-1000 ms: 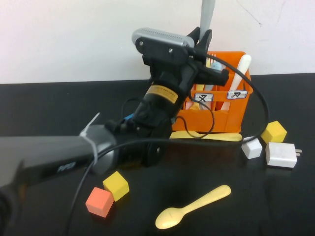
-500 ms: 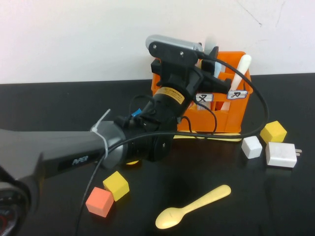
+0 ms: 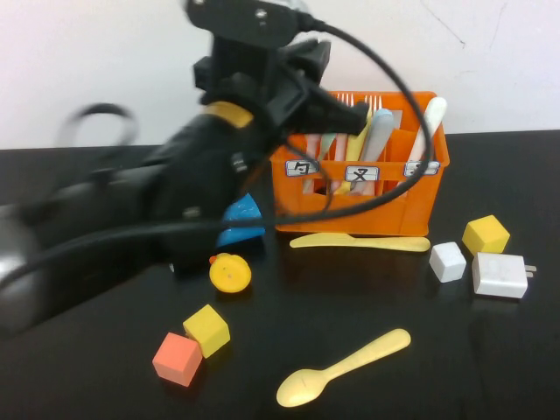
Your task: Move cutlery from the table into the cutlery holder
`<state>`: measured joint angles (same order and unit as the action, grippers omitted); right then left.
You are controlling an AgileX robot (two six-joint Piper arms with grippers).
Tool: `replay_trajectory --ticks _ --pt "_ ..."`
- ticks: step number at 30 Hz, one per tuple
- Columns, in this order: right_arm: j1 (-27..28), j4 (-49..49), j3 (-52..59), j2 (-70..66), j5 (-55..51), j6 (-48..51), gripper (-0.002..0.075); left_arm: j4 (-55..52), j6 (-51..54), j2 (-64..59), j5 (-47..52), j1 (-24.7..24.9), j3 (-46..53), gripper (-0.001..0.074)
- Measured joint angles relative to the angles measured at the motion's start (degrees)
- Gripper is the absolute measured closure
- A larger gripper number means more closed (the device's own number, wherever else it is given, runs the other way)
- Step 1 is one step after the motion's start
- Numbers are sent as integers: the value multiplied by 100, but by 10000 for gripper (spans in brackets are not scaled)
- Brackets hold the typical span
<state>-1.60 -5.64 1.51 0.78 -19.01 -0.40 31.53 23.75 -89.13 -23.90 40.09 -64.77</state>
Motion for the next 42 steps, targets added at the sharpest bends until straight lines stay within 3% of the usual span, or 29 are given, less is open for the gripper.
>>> replay_trajectory --ticks 9,15,23,28,34,38,42 --pt "0 0 0 0 0 0 730 -177 210 2051 3030 0 1148 733" --pt "0 0 0 0 0 0 730 -802 163 2743 3754 -98 1663 734" --pt "0 0 0 0 0 0 730 -960 -520 3769 4688 -884 2194 734" --pt "0 0 0 0 0 0 730 -1282 -657 4455 4335 -1049 2783 734" --pt "0 0 0 0 0 0 730 -1592 -1834 5579 2508 -1460 4354 734" --pt "0 0 0 0 0 0 730 -1685 -2286 6510 2002 -2008 5367 735" --pt "0 0 0 0 0 0 730 -1982 -2375 7392 2213 -2748 6018 735"
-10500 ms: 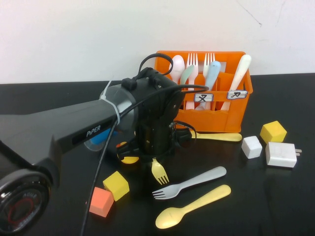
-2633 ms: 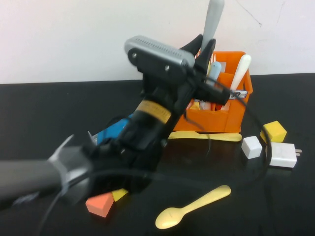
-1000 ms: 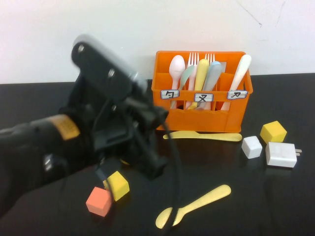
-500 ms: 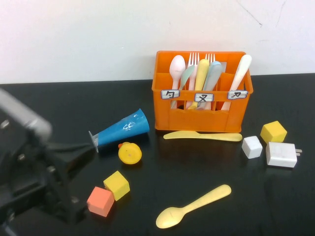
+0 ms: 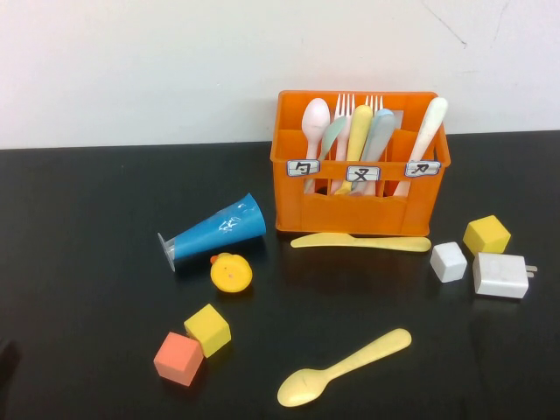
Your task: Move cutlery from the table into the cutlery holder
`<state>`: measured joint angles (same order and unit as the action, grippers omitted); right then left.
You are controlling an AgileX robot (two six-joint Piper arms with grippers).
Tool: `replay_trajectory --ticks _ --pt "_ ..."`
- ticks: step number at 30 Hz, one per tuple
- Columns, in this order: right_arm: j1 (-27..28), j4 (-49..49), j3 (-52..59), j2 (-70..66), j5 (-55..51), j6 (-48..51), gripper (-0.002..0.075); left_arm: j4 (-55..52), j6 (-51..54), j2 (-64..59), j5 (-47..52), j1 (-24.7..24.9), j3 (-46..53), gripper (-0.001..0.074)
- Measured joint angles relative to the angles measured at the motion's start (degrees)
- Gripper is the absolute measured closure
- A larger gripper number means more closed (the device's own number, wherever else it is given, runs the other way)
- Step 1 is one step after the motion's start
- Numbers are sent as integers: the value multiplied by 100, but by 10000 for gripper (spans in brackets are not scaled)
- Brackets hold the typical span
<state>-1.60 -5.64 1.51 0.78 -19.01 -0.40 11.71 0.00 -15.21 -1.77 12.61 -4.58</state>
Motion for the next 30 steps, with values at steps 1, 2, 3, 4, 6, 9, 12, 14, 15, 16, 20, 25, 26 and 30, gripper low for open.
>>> replay_trajectory --ticks 1,2,3,4,6,9,12,14,15,16,20,25,26,30 --pt "0 0 0 0 0 0 730 -40 -75 179 111 -156 81 735" --pt "0 0 0 0 0 0 730 -101 -146 392 238 -351 170 735" --pt "0 0 0 0 0 0 730 -149 -216 607 356 -539 246 735" --pt "0 0 0 0 0 0 730 -226 -264 801 458 -681 306 735" --pt "0 0 0 0 0 0 730 -409 -415 1150 757 -1001 446 735" --pt "0 0 0 0 0 0 730 -603 -539 1510 1304 -1348 578 735" --pt "0 0 0 0 0 0 730 -689 -596 1568 1710 -1491 619 735" --pt "0 0 0 0 0 0 730 -752 -611 1574 1902 -1516 619 735" --pt "0 0 0 0 0 0 730 -766 -611 1574 1956 -1516 619 735" --pt "0 0 0 0 0 0 730 -775 -577 1574 1985 -1516 619 735" --pt "0 0 0 0 0 0 730 -805 -376 1574 2045 -1516 599 735" --pt "0 0 0 0 0 0 730 -811 -350 1574 2045 -1516 599 735" --pt "0 0 0 0 0 0 730 -811 -339 1574 2045 -1516 599 735" --pt "0 0 0 0 0 0 730 -811 -339 1574 2051 -1516 599 735"
